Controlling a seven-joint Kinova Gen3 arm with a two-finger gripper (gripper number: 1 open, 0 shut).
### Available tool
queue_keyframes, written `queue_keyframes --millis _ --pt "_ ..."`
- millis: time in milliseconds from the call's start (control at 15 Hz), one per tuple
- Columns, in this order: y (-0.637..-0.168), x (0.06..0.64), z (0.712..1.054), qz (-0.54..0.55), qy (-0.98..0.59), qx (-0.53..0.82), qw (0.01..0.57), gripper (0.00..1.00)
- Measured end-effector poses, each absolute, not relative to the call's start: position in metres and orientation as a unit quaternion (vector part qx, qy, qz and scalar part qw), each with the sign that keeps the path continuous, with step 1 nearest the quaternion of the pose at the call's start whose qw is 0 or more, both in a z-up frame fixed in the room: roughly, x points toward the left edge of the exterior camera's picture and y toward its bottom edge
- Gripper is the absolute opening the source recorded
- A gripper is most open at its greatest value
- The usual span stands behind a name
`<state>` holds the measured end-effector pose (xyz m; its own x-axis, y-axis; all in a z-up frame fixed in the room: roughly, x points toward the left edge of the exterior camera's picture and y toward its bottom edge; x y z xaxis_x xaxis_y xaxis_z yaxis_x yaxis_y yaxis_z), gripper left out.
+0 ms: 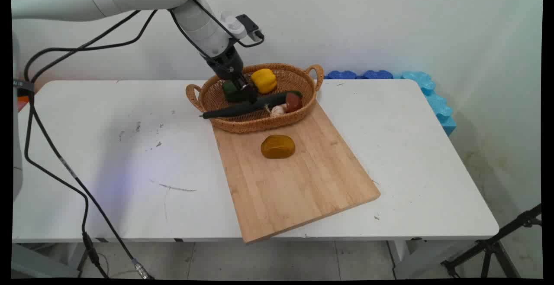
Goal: Pick up the potato from the cutting board
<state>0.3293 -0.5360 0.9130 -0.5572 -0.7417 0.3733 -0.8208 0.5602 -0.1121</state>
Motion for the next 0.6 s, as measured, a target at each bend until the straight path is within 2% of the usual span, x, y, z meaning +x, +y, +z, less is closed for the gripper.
queue_keyframes --millis 267,600 --pt "-0.536 0.32 0.931 0.144 -0.869 0.442 0.167 1.0" --pt "-0.518 0.299 0.985 0.148 -0.865 0.428 0.217 1.0"
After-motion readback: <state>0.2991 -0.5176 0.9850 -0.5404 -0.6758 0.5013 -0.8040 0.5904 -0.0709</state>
